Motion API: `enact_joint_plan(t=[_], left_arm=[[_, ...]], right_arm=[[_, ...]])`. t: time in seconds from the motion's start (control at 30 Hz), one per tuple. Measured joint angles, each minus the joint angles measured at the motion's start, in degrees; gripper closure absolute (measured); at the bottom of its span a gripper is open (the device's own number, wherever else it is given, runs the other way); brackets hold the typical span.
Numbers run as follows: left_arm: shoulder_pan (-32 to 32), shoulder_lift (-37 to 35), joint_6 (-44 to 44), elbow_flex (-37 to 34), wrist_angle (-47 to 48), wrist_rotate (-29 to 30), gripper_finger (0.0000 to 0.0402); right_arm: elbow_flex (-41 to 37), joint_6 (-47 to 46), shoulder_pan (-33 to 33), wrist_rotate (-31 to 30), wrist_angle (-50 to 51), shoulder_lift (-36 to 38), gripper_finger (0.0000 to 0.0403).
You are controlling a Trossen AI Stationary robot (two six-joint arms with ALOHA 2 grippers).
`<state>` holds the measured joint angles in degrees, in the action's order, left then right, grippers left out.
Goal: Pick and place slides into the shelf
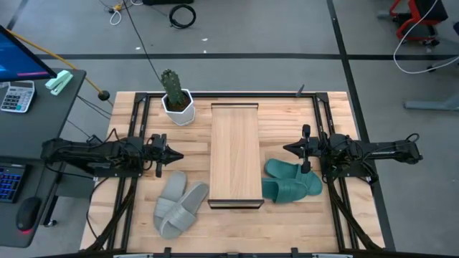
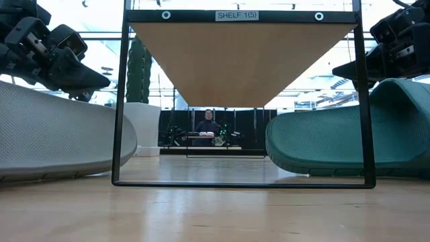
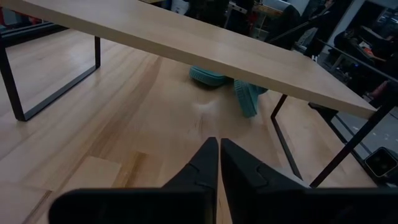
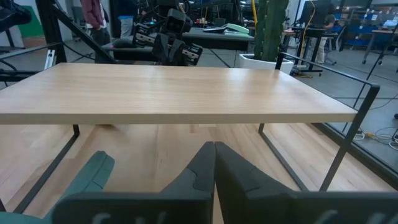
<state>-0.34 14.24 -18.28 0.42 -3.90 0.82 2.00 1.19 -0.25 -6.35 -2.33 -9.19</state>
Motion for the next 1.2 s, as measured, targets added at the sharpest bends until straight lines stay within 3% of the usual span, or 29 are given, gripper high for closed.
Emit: enact_joint_plan(t=[0.57, 0.97, 1.2], left_arm=[[0.0, 0.0, -0.56, -0.01, -0.06, 0.0, 0.0379], [0.0, 0.0, 5.18, -0.01, -0.46, 0.04, 0.0375], [0.28, 0.0, -14.65, -0.01, -0.73, 0.04, 0.0375]], right_arm=[[0.0, -3.24, 0.0, -0.01, -0.08, 0.01, 0.0386], [0.0, -31.04, 0.0, -2.93, -0.26, 0.02, 0.0386], [0.0, -51.43, 0.0, -3.73, -0.96, 0.01, 0.0386]])
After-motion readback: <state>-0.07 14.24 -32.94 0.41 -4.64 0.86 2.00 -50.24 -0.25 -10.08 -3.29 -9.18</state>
